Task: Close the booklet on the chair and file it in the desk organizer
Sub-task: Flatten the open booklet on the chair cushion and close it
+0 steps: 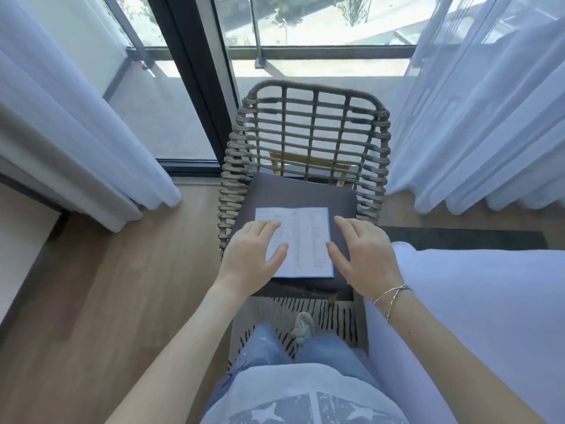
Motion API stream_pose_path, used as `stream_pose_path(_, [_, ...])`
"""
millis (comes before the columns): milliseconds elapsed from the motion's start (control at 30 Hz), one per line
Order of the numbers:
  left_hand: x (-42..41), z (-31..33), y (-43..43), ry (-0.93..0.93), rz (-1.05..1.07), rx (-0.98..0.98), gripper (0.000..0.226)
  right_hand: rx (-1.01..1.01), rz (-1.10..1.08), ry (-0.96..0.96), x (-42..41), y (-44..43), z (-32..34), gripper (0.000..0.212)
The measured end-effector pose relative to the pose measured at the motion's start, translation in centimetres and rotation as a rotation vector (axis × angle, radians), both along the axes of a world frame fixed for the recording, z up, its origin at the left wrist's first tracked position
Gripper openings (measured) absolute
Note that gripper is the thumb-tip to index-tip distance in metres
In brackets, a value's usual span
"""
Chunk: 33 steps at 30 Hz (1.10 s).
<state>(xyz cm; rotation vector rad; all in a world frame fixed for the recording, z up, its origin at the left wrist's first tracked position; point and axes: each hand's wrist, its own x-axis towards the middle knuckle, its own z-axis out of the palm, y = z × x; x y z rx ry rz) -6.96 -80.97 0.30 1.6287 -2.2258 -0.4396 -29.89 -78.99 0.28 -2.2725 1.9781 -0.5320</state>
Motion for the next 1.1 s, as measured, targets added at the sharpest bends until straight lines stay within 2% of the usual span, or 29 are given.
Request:
stream_pose_path(133, [-0.2,-1.5,-4.8,0.003,0.011,0.044,0.043,0.034,0.013,-0.042,-0.2,-4.9,-1.4,0.044])
stream_pose_path(300, [0.8,-6.7,-7.9,-0.039,-0.019,0.244,0.045,0.185,0.029,-0.057,0.4,-8.7,-6.1,0.044])
stream_pose_path(400, [1.6,-9.9,-10.3,-0.039,-0.016,0.261,0.045,0.198,0.011,-0.072,0.5,-11.1,-9.5,0.042])
stream_pose_path(533, [1.9,-15.5,-13.9,-0.029,-0.011,0.21,0.044,0.165,-0.016,-0.077,0.7,-14.3,-16.0,0.046])
stream_pose_path(767, [1.8,-28.6,-17.3,-0.151,-0.039,0.21,0.061,0.264,-0.031,-0.021,1.8,-17.5,-29.3,0.056])
stream_pose_path(1100, [0.1,-44.8,-16.6,-0.234,-0.073,0.282,0.063,0.395,0.004,0.066,2.1,-16.5,-44.7,0.058])
